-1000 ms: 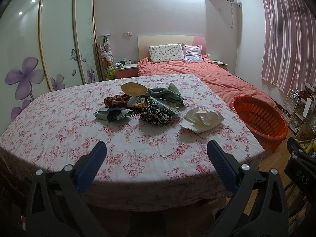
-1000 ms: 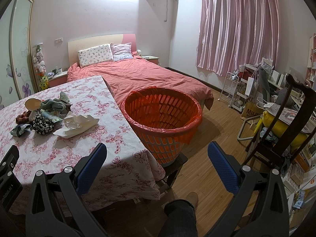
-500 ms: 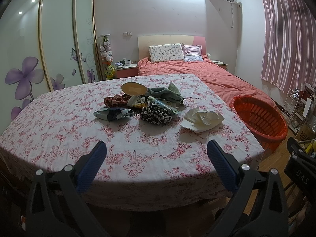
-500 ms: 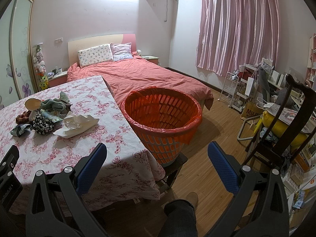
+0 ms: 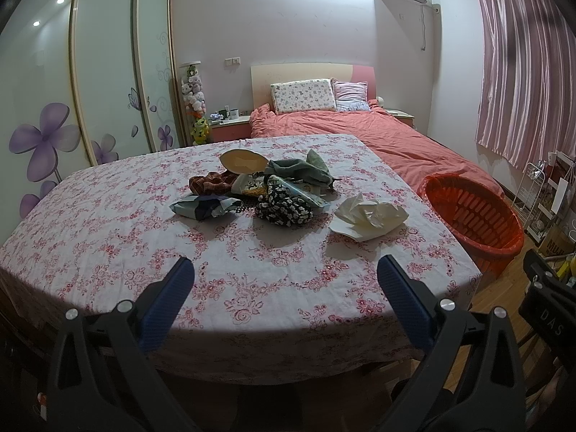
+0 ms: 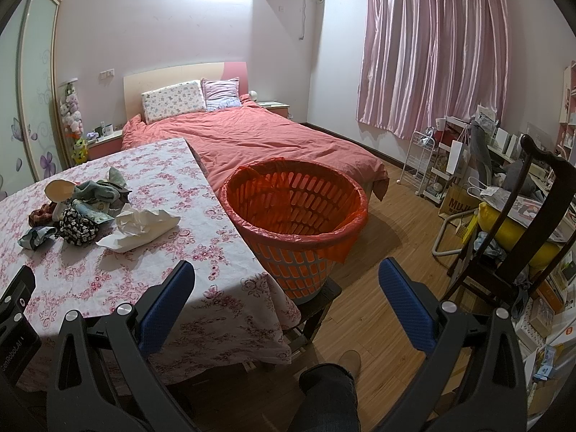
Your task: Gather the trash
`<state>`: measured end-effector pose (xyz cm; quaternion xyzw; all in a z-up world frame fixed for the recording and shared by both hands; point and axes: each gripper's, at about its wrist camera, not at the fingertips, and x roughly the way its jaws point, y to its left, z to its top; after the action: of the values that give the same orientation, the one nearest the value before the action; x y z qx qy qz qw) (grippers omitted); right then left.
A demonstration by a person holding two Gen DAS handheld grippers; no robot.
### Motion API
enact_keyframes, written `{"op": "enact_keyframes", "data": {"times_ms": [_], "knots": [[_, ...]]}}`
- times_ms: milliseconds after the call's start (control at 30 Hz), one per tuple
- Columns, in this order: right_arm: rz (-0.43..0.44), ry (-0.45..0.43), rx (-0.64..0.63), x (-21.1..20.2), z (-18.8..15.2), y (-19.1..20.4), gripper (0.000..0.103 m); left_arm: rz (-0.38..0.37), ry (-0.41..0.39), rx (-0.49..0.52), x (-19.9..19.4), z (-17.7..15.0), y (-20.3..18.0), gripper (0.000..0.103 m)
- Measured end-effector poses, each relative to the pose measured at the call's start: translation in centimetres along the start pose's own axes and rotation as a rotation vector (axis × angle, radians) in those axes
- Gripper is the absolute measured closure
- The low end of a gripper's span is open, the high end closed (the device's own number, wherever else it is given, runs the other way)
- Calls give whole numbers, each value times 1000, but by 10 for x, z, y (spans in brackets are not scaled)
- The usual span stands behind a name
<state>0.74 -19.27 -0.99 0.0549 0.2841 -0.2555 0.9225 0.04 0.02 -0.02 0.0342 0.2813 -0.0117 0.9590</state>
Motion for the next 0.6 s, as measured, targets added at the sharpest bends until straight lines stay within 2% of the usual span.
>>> {"op": "enact_keyframes", "data": {"times_ms": [433,600], "knots": [[9,6,8,7,-1,-2,2,4,11,-6,4,1,0,4],[58,27,8,23,4,7,2,27,39,-50,24,2,22,4]]}}
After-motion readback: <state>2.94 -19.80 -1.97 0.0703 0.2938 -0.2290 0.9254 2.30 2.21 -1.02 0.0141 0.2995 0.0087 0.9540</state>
